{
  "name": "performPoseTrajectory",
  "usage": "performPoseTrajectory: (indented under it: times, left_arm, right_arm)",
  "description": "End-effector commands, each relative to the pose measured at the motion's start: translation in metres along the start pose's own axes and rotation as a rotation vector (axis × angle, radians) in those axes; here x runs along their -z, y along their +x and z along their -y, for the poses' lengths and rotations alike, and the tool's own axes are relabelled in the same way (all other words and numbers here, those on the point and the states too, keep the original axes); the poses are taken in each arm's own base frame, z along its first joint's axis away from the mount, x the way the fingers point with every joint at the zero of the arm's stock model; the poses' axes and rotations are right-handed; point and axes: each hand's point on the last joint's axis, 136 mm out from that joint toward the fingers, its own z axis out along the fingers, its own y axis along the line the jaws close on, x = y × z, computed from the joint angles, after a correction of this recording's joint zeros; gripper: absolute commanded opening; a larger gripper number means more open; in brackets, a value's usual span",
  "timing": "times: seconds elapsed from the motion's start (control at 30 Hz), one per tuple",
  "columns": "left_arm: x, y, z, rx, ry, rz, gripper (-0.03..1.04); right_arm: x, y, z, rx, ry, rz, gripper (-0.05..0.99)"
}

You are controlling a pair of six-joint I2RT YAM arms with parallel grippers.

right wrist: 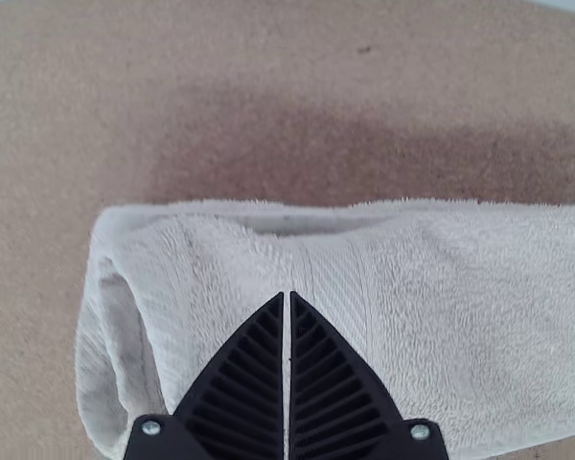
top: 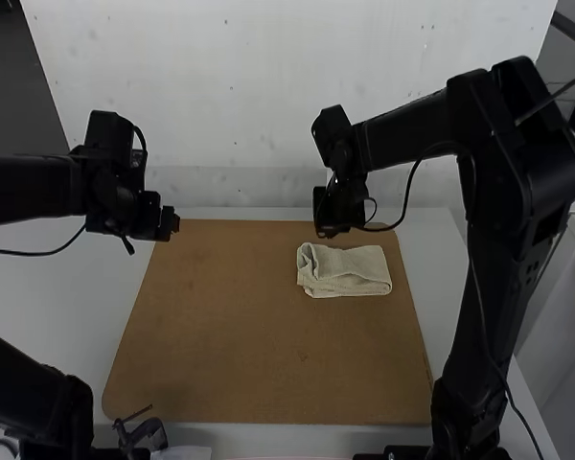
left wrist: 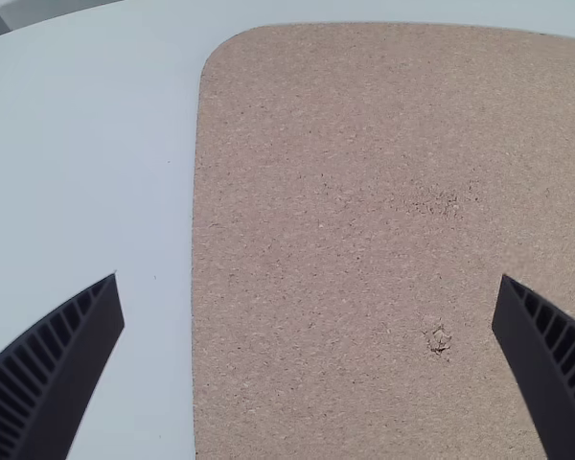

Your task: Fold the towel.

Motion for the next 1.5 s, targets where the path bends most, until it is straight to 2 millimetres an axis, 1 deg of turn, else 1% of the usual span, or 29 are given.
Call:
performPoseTrajectory:
  times: [0.0, 0.1, 0.2, 0.4, 0.57, 0.7, 0.9, 1.03, 1.07, 1.1, 1.13, 1.27, 1.3, 1.33, 1.37, 1.4, 1.47]
  left_arm:
    - [0.002, -0.006, -0.001, -0.008, 0.001, 0.020, 0.99]
    - [0.001, -0.005, -0.001, -0.005, 0.000, 0.020, 0.99]
    - [0.001, -0.005, -0.001, -0.005, 0.000, 0.020, 0.99]
    - [0.001, -0.006, -0.002, -0.005, -0.002, 0.021, 0.99]
    - [0.001, -0.005, -0.001, -0.006, 0.001, 0.020, 0.99]
    - [-0.001, -0.003, 0.000, -0.007, 0.003, 0.017, 0.99]
    - [-0.003, -0.004, 0.000, -0.007, 0.001, 0.022, 0.99]
    - [-0.003, -0.004, 0.000, -0.005, 0.002, 0.025, 0.99]
    - [-0.003, -0.004, 0.000, -0.005, 0.002, 0.025, 0.99]
    - [-0.003, -0.004, 0.000, -0.005, 0.003, 0.025, 1.00]
    - [-0.004, -0.003, 0.000, -0.004, 0.002, 0.023, 1.00]
    - [-0.003, -0.005, 0.001, -0.004, 0.009, 0.032, 1.00]
    - [-0.003, -0.005, 0.001, -0.004, 0.009, 0.032, 1.00]
    - [-0.004, -0.005, 0.001, -0.004, 0.009, 0.034, 1.00]
    - [-0.003, -0.006, 0.001, -0.006, 0.010, 0.038, 1.00]
    - [-0.003, -0.007, 0.001, -0.004, 0.010, 0.041, 1.00]
    - [-0.002, -0.008, 0.002, -0.008, 0.012, 0.046, 1.00]
  right_arm:
    - [-0.017, 0.024, -0.003, 0.044, 0.024, -0.063, 0.02]
    - [-0.026, 0.032, -0.011, 0.065, 0.027, -0.078, 0.02]
    - [-0.031, 0.037, -0.025, 0.089, 0.019, -0.076, 0.02]
    - [-0.025, 0.032, -0.052, 0.112, -0.019, -0.048, 0.02]
    - [-0.025, 0.038, -0.070, 0.146, -0.036, -0.050, 0.02]
    - [-0.030, 0.042, -0.075, 0.159, -0.035, -0.063, 0.02]
    - [-0.032, 0.035, -0.060, 0.125, -0.011, -0.055, 0.02]
    - [-0.018, 0.016, -0.049, 0.095, -0.016, -0.009, 0.02]
    - [-0.014, 0.011, -0.045, 0.087, -0.018, 0.005, 0.06]
    - [-0.009, 0.005, -0.040, 0.081, -0.018, 0.017, 0.12]
    - [-0.005, 0.000, -0.033, 0.073, -0.014, 0.024, 0.15]
    - [0.014, -0.022, -0.004, 0.022, -0.003, 0.081, 0.15]
    - [0.018, -0.025, 0.003, 0.013, 0.002, 0.092, 0.18]
    - [0.021, -0.029, 0.012, 0.002, 0.009, 0.103, 0.25]
    - [0.024, -0.031, 0.021, -0.017, 0.016, 0.111, 0.34]
    - [0.026, -0.033, 0.031, -0.026, 0.025, 0.118, 0.46]
    - [0.027, -0.034, 0.054, -0.059, 0.048, 0.125, 0.62]
